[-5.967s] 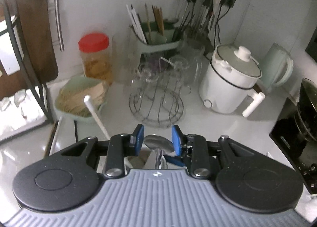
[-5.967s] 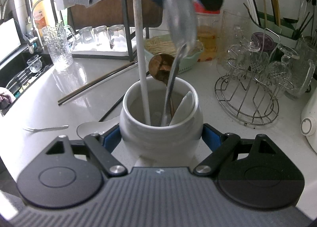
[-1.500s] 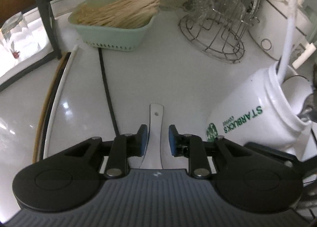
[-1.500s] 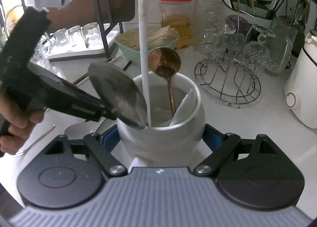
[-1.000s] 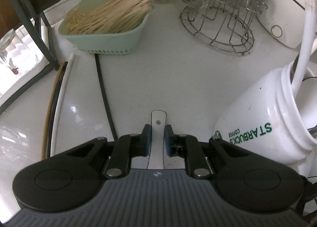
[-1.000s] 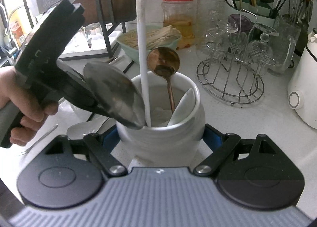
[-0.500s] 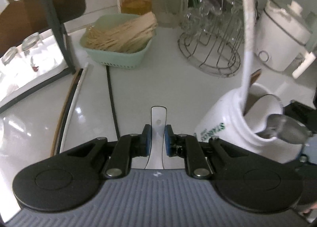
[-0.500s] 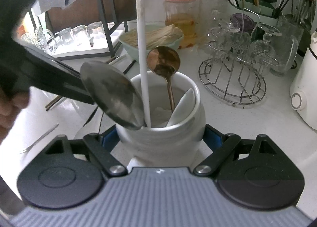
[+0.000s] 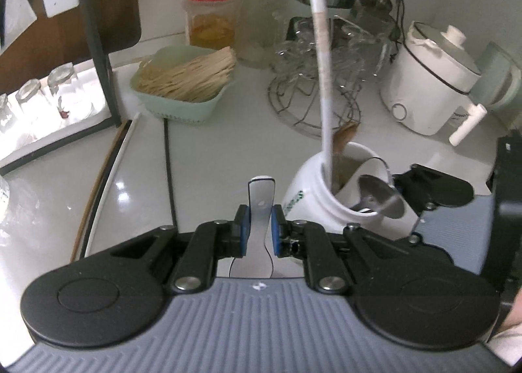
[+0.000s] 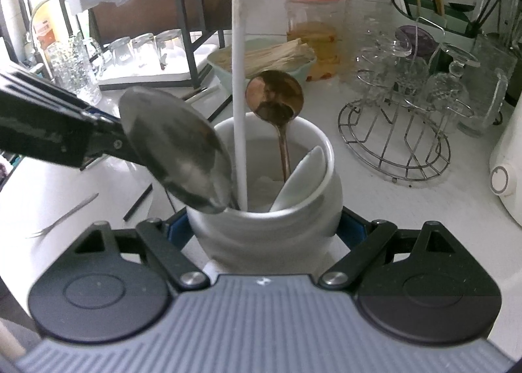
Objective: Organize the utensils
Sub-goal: 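Lift the white ceramic spoon with the left tool and carry it over the mug, then lower the white ceramic spoon into the white mug and open the left tool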
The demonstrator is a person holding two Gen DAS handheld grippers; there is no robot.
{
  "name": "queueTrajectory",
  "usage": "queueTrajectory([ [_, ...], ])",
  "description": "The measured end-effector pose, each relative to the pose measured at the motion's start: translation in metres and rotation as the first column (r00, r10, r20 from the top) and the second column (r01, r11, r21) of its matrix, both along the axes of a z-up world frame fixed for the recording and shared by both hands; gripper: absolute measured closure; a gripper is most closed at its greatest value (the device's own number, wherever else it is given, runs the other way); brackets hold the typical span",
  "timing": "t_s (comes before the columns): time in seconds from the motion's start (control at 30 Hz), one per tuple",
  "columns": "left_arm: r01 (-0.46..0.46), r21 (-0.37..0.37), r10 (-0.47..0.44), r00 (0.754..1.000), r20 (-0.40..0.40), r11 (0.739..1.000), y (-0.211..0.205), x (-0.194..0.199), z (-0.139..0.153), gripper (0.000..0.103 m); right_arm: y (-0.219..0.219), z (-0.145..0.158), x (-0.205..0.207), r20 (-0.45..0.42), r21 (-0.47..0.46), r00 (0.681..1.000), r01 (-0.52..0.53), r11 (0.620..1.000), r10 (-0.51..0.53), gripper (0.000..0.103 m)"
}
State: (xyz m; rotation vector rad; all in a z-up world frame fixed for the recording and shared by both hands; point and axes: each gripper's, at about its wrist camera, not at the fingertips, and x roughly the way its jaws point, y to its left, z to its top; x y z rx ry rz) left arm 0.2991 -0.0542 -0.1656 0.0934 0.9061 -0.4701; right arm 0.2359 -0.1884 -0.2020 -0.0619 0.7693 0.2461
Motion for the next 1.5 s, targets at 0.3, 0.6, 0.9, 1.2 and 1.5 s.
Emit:
queueTrajectory([
  [0.3,0.023,-0.011,-0.023,0.999,0.037,1.0,-0.006,-0.009,0.019,0.087,-0.002,0.0,0.0,0.002,0.012,1.0,-0.011,1.0,0.011,0.011],
  [0.6,0.012,-0.041,-0.007,0.994,0.111,0.999,-0.003,-0.018,0.071,0.087,-0.002,-0.001,0.0,0.005,0.016,1.0,-0.01,1.0,0.01,0.011],
  [0.9,0.051,-0.08,-0.033,0.978,0.208,0.995,-0.009,-0.026,0.128,0.094,-0.002,-0.002,0.0,0.006,0.016,1.0,-0.01,1.0,0.01,0.011],
  [1.2,0.122,-0.076,-0.104,0.973,0.205,0.99,-0.035,-0.022,0.121,0.099,-0.001,-0.002,0.0,0.006,0.017,1.0,-0.01,1.0,0.01,0.011],
  [1.5,0.16,-0.053,-0.151,0.977,0.152,0.986,-0.052,-0.015,0.095,0.099,-0.001,-0.002,0.001,0.01,0.018,1.0,-0.013,1.0,0.012,0.011],
])
